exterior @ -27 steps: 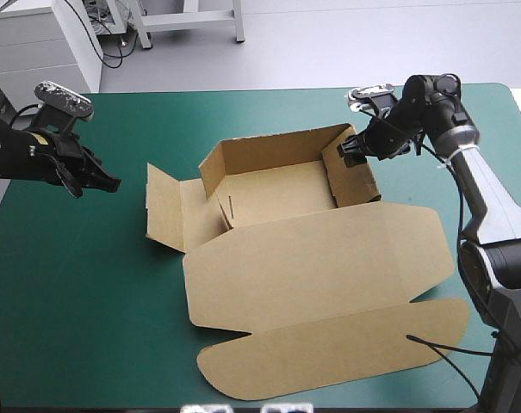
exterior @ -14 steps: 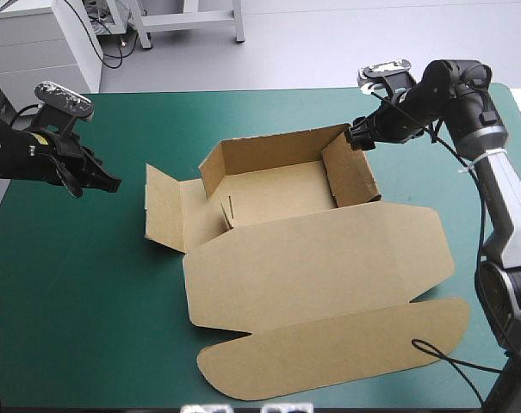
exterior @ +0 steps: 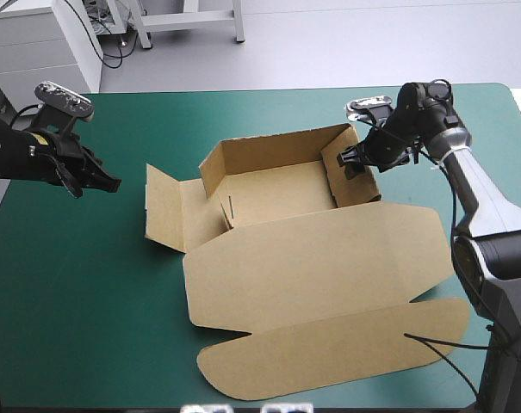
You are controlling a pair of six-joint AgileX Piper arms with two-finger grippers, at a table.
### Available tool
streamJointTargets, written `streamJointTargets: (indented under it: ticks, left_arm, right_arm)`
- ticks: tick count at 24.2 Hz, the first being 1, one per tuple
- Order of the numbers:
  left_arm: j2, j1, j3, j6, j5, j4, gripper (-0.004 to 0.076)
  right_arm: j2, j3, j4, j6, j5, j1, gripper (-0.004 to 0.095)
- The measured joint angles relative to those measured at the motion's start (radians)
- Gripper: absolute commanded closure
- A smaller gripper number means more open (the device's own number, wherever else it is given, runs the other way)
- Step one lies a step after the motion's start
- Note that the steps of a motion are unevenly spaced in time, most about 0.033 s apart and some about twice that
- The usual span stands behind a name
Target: Fold the box
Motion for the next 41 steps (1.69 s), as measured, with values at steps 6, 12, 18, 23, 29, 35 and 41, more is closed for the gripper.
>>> streamJointTargets:
  ticks: [6,12,18,23,29,35,41]
  left_arm:
    - [0.000,0.000,0.000,0.000,0.001,-0.006,0.0731]
    - [0.000,0.000,0.000,0.000,0.003,-0.023,0.0731]
    - [0.000,0.000,0.000,0.000,0.007,-0.029,0.0731]
    - [0.000,0.000,0.000,0.000,0.010,-0.030,0.0731]
    - [0.000,0.000,0.000,0.000,0.015,-0.031,0.0731]
    - [0.000,0.000,0.000,0.000,-0.010,-0.029,0.0731]
    - [0.000,0.000,0.000,0.000,-0.031,0.012,0.0731]
  right_arm:
    - [0.068,0.004,-0.011,0.003,-0.005,0.029,0.0238]
    - [0.084,0.004,-0.064,0.004,-0.008,0.066,0.0493]
    - [0.084,0.004,-0.100,0.007,-0.007,0.068,0.0918]
    - [0.085,0.004,-0.077,0.015,-0.017,0.074,0.0927]
    - [-0.025,0.012,-0.091,0.011,-0.010,0.070,0.0927]
    - [-0.348,0.012,-0.089,-0.014,0.005,-0.012,0.0927]
    - [-0.529,0.012,-0.087,-0.030,0.010,-0.101,0.0927]
